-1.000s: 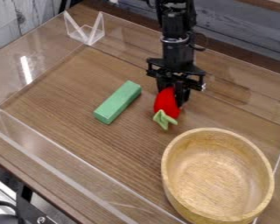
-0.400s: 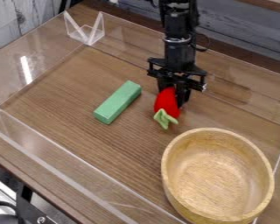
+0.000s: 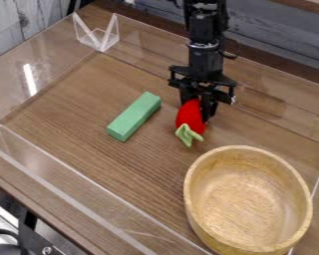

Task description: Move the red object to the right side of the table

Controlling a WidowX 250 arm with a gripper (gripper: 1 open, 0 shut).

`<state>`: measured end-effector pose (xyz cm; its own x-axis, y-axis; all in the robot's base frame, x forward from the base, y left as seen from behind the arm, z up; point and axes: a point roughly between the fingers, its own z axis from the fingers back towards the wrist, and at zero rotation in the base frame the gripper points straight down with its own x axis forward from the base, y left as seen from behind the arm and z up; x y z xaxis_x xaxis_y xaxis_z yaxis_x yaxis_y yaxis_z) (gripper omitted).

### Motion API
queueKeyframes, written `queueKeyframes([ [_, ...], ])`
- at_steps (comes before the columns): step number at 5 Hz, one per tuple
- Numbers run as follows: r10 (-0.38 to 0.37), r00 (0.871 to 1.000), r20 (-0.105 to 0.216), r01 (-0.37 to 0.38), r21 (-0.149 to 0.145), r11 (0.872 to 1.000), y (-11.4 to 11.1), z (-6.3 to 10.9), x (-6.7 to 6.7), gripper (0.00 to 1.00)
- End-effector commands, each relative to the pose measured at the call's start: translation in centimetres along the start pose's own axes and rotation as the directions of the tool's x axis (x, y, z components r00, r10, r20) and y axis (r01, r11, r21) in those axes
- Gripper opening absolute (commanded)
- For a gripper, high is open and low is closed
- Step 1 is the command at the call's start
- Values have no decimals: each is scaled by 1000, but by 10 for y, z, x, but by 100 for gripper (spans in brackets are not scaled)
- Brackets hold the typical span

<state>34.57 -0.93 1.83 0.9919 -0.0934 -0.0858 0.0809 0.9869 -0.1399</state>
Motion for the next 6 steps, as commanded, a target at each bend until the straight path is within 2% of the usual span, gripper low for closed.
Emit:
queueKeyframes([
  [1, -21, 1000, 14, 21, 11, 1000, -6, 6, 4, 0],
  [6, -32, 998, 51, 35, -64, 997, -25, 36, 7, 0],
])
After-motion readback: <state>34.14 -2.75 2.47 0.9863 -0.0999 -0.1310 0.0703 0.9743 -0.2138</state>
